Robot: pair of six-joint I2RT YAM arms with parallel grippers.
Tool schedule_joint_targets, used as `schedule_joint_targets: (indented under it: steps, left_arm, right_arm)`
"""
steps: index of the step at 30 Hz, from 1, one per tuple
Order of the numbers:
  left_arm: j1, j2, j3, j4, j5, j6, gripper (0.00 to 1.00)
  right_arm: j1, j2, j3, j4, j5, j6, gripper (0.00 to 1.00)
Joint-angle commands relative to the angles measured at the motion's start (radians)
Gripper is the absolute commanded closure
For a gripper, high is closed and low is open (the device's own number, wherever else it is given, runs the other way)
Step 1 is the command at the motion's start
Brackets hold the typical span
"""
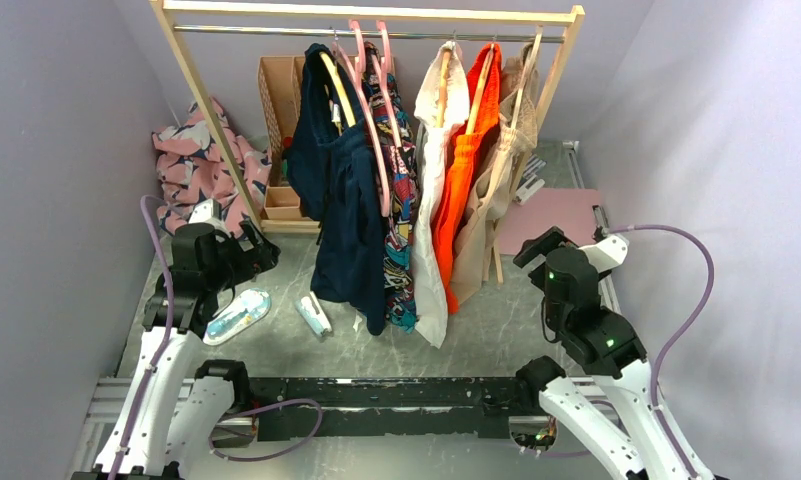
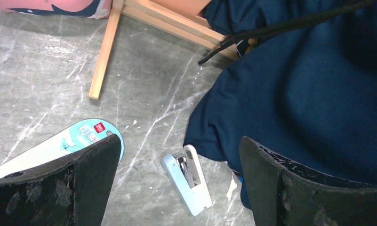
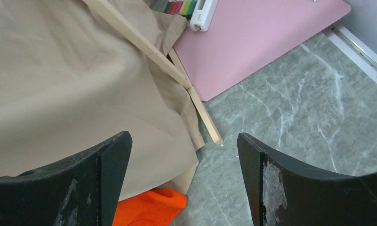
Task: Place the shorts on the hanger
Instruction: Adjust the shorts at the center of the board.
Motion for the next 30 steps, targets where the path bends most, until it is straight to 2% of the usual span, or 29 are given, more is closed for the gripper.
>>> schedule_joint_targets:
  steps: [1, 7, 15, 20, 30]
  left_arm:
    - [-0.008, -0.008, 0.014, 0.005, -0.064, -0.025, 0.01]
    - [-0.013, 0.015, 0.036, -0.055, -0.142, -0.066, 0.01]
    - [-0.014, 0.026, 0.069, -0.229, -0.150, -0.258, 0.01]
    - [-0.014, 0.065, 0.071, -0.308, -0.220, -0.353, 0.01]
    - [-0.014, 0.226, 0.036, -0.279, -0.203, -0.383, 0.01]
  right_arm:
    - [0.005, -0.032, -0.009, 0.058, -0.038, -0.079, 0.13]
    - [0.005, -0.043, -0.008, 0.048, -0.068, -0.067, 0.12]
    - [0.005, -0.068, 0.010, 0.029, -0.214, -0.071, 0.12]
    - [0.005, -0.054, -0.008, 0.025, -0.257, -0.031, 0.12]
    - [0.005, -0.049, -0.067, 0.073, -0.315, -0.056, 0.12]
